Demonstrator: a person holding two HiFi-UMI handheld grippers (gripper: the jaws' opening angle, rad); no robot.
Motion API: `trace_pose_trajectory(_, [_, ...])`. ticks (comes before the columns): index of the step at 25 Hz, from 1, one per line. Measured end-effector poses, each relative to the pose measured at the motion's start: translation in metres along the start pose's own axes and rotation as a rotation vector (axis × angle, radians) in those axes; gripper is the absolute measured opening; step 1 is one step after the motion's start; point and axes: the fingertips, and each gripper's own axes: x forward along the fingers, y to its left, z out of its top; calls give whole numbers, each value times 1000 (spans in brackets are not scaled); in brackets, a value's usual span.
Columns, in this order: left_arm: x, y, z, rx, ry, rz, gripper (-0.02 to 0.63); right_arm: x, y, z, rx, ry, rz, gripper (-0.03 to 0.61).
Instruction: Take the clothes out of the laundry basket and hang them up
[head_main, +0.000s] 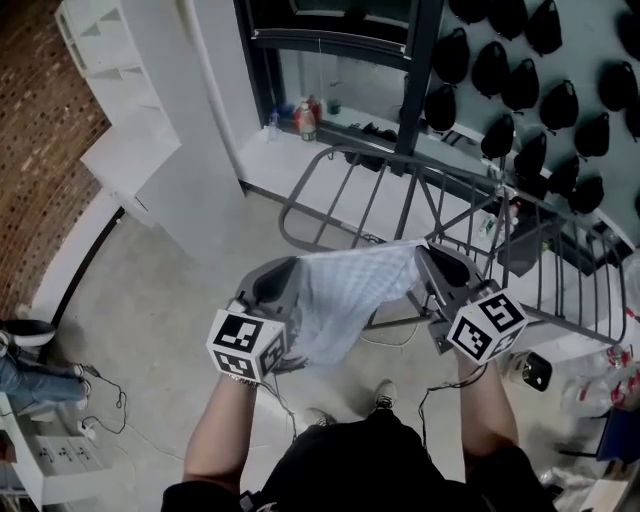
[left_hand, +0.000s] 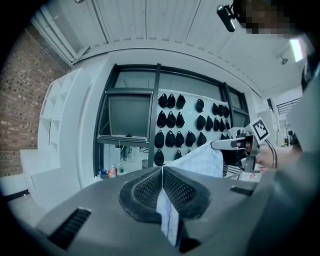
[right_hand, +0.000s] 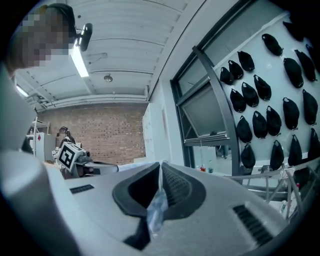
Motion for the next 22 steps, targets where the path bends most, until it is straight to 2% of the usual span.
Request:
trace_pose_trajectory(11, [83, -72, 40, 56, -22, -32, 9, -46, -98, 37, -13, -56, -45, 15])
trace_pose_trajectory(22, [145, -116, 69, 98, -54, 27, 9, -66, -174, 68, -22, -112, -16, 15])
